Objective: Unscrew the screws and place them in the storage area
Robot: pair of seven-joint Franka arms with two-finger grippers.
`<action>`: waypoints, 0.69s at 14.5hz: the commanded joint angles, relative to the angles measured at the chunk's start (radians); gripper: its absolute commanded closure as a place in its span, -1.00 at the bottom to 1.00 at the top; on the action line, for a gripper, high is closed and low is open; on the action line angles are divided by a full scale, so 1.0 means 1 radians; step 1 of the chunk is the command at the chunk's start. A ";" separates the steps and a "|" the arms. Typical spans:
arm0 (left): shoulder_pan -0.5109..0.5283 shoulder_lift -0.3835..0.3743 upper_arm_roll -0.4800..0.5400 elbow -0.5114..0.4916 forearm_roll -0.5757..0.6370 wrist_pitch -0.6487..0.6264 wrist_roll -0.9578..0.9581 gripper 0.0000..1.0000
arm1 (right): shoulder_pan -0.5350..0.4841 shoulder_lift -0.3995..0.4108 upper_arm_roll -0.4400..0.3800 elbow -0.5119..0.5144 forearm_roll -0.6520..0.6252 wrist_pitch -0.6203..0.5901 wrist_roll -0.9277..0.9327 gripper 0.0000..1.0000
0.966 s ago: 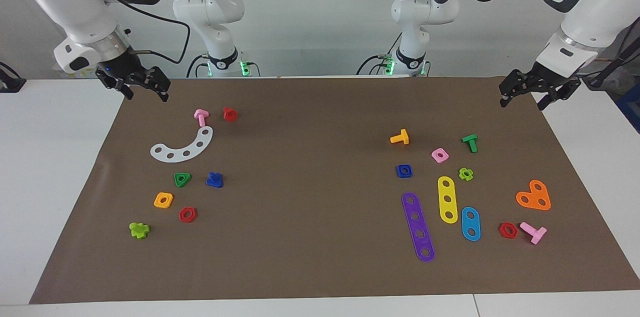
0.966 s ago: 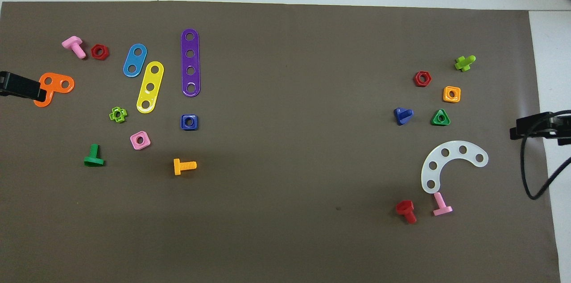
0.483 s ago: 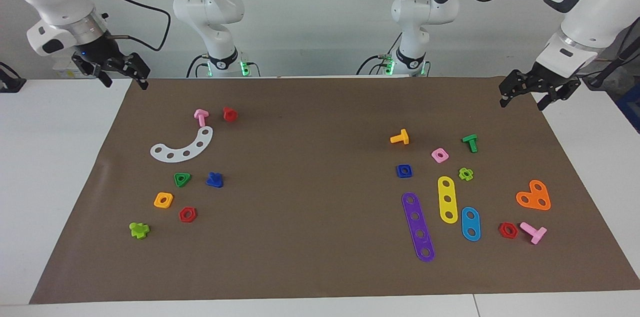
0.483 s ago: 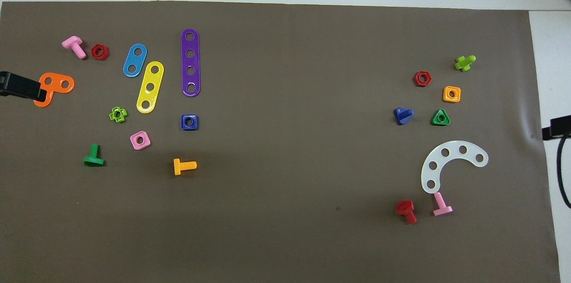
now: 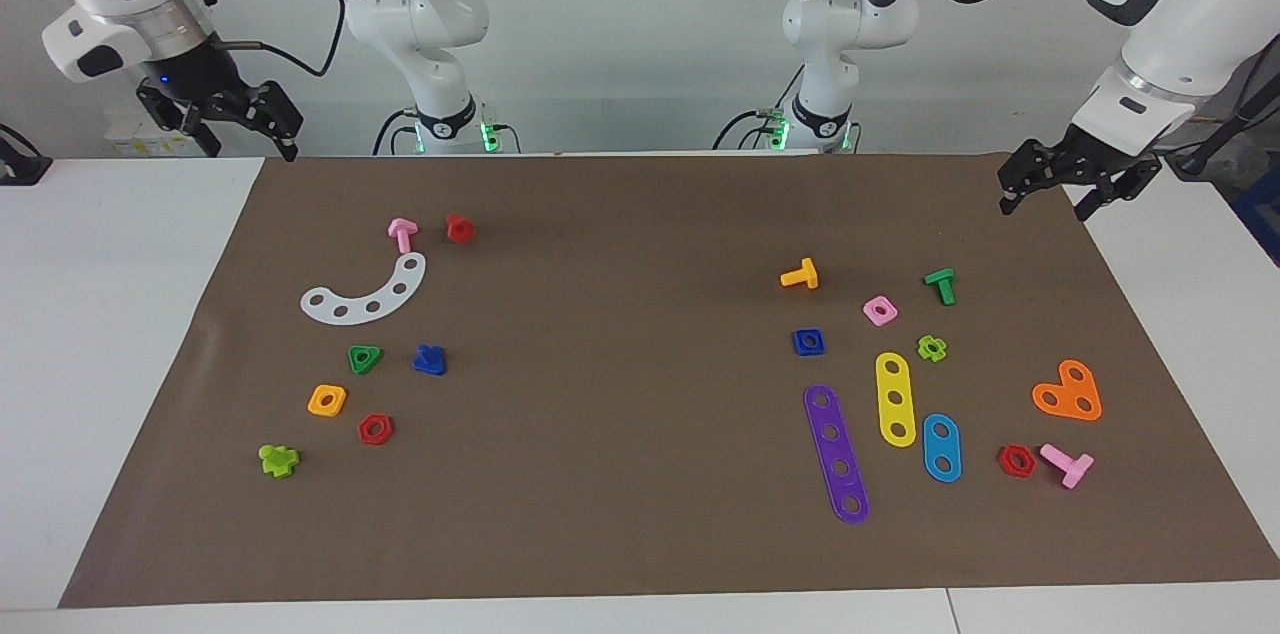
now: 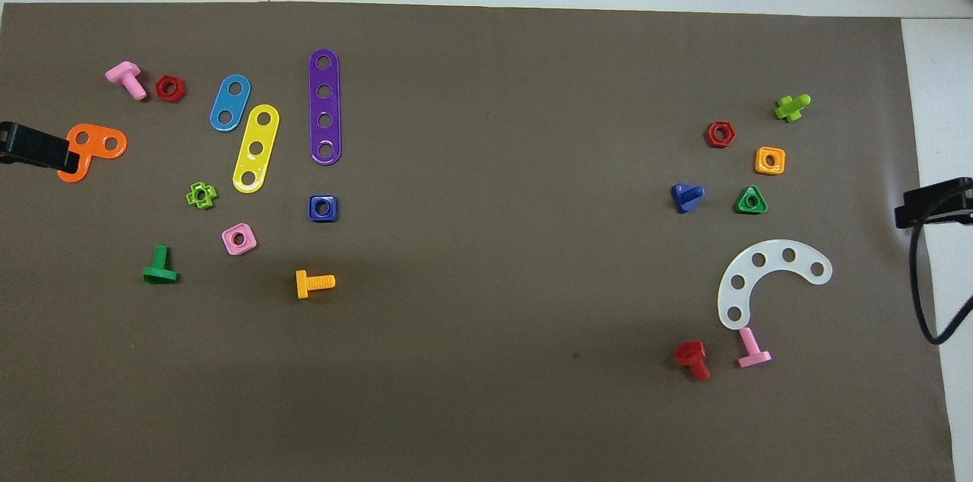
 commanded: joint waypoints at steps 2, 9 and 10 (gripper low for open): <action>-0.006 -0.035 0.005 -0.045 -0.014 0.027 -0.008 -1.00 | -0.002 0.011 0.004 0.028 0.000 -0.006 0.016 -1.00; -0.008 -0.038 0.005 -0.050 -0.014 0.027 -0.008 -1.00 | 0.004 0.007 0.010 0.016 0.036 -0.003 0.025 -1.00; -0.008 -0.038 0.005 -0.050 -0.014 0.027 -0.010 -1.00 | 0.003 0.007 0.010 0.018 0.036 -0.003 0.025 -1.00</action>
